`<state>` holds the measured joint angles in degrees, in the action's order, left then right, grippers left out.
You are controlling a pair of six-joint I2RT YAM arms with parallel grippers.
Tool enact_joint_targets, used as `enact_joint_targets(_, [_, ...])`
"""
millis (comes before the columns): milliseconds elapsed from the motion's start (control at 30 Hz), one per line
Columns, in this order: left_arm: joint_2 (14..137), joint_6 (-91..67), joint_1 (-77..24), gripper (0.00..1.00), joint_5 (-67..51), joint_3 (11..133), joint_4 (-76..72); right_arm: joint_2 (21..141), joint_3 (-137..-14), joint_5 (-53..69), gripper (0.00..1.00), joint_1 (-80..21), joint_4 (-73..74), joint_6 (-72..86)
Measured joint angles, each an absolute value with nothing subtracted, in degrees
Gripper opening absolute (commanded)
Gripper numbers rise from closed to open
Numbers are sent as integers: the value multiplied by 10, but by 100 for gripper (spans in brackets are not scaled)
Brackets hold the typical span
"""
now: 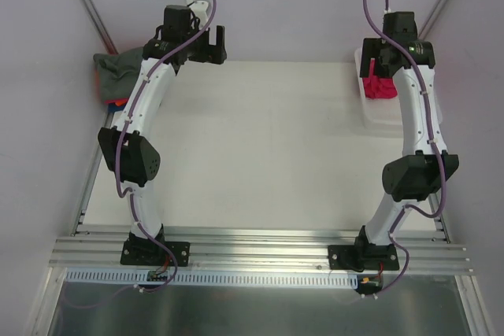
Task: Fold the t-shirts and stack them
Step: Grab crumpled tshirt from bin with the right arm
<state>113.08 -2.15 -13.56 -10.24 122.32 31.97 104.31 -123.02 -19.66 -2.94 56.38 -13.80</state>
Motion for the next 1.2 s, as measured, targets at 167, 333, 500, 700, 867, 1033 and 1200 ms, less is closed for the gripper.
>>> enact_joint_targets(167, [1131, -23, -136, 99, -103, 1223, 320, 1043, -1211, -263, 97, -29, 537, -170])
enact_joint_targets(333, [1131, -28, -136, 99, -107, 1223, 320, 1042, -1206, -276, 97, -29, 498, -201])
enact_joint_targets(500, [1131, -34, -136, 99, -117, 1223, 320, 1009, -1127, -216, 98, -29, 419, -199])
enact_joint_targets(700, [1131, -36, -136, 99, -120, 1223, 320, 1015, -1118, -178, 99, -28, 369, -182])
enact_joint_targets(867, [1130, -32, -146, 99, -114, 1219, 320, 1053, -1122, -176, 97, -19, 342, -171])
enact_joint_targets(1033, [1127, -20, -163, 99, -114, 1200, 319, 1143, -1170, -166, 85, 1, 340, -149])
enact_joint_targets(1200, [1119, -18, -168, 99, -114, 1158, 319, 1228, -1213, -118, 84, 42, 338, -117])
